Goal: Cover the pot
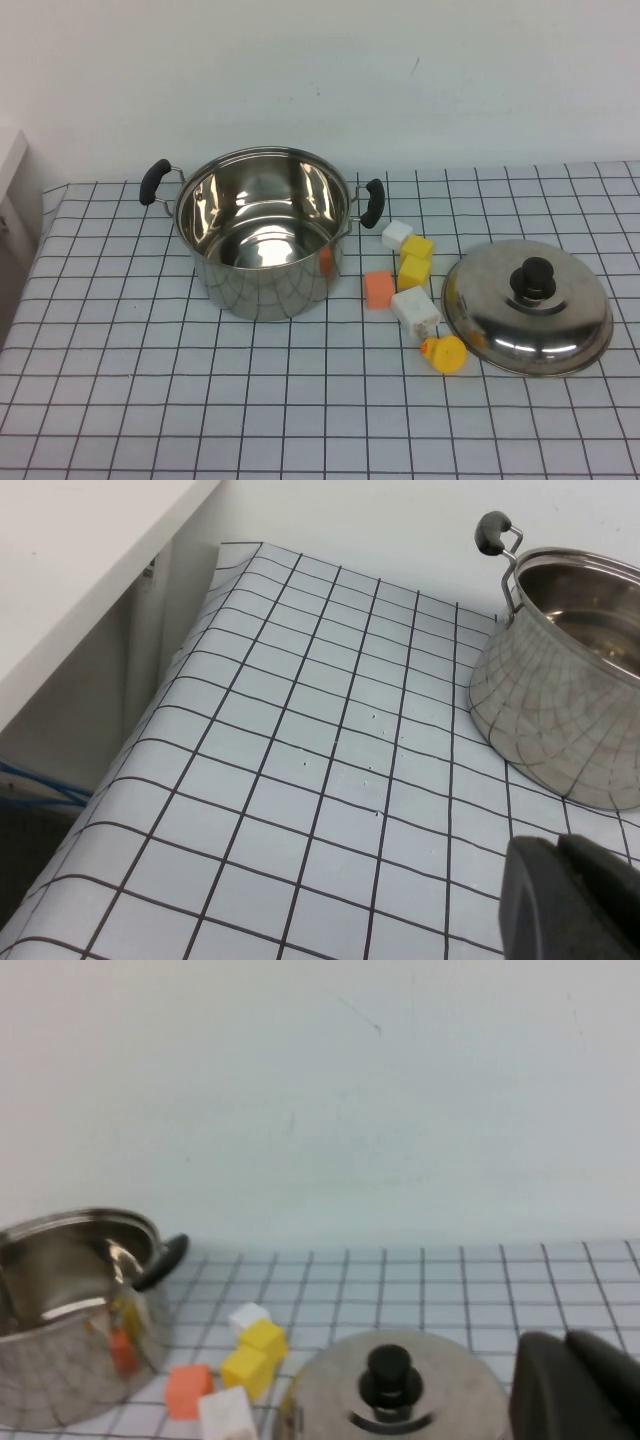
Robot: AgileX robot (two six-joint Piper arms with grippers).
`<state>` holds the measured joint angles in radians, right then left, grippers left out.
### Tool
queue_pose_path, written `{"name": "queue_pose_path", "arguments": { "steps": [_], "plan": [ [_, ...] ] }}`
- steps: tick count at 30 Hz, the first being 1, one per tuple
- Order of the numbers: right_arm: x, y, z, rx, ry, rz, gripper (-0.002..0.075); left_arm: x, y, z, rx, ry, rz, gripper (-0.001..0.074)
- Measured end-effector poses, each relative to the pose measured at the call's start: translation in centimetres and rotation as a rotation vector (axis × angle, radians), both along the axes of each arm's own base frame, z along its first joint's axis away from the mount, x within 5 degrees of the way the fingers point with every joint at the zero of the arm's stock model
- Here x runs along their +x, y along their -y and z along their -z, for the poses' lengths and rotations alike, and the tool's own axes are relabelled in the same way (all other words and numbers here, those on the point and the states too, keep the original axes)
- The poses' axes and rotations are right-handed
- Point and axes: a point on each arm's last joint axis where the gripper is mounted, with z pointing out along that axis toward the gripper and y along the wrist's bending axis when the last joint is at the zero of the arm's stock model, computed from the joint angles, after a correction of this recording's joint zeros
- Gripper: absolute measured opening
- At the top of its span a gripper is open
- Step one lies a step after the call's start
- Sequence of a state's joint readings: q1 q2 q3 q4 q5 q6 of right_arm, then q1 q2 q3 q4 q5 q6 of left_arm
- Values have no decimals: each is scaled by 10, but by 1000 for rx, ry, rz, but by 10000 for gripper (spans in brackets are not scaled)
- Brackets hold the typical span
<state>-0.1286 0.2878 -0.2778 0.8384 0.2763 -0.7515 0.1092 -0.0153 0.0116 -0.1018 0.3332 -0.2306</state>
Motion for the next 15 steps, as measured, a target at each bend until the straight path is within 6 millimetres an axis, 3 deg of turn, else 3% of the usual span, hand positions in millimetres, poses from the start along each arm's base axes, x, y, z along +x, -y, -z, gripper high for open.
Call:
{"name": "queue_pose_path", "arguments": {
  "steps": [5, 8, 12, 15],
  "plan": [
    [38, 12, -16, -7, -85, 82, 68, 0, 0, 0, -3, 0, -1, -3],
    [67, 13, -14, -12, -87, 120, 197, 0, 0, 0, -3, 0, -1, -3],
    [110, -12, 4, -51, -53, 48, 404, 0, 0, 0, -3, 0, -1, -3],
    [141, -39, 24, -126, 15, -14, 493, 0, 0, 0, -3, 0, -1, -3]
  ]
}}
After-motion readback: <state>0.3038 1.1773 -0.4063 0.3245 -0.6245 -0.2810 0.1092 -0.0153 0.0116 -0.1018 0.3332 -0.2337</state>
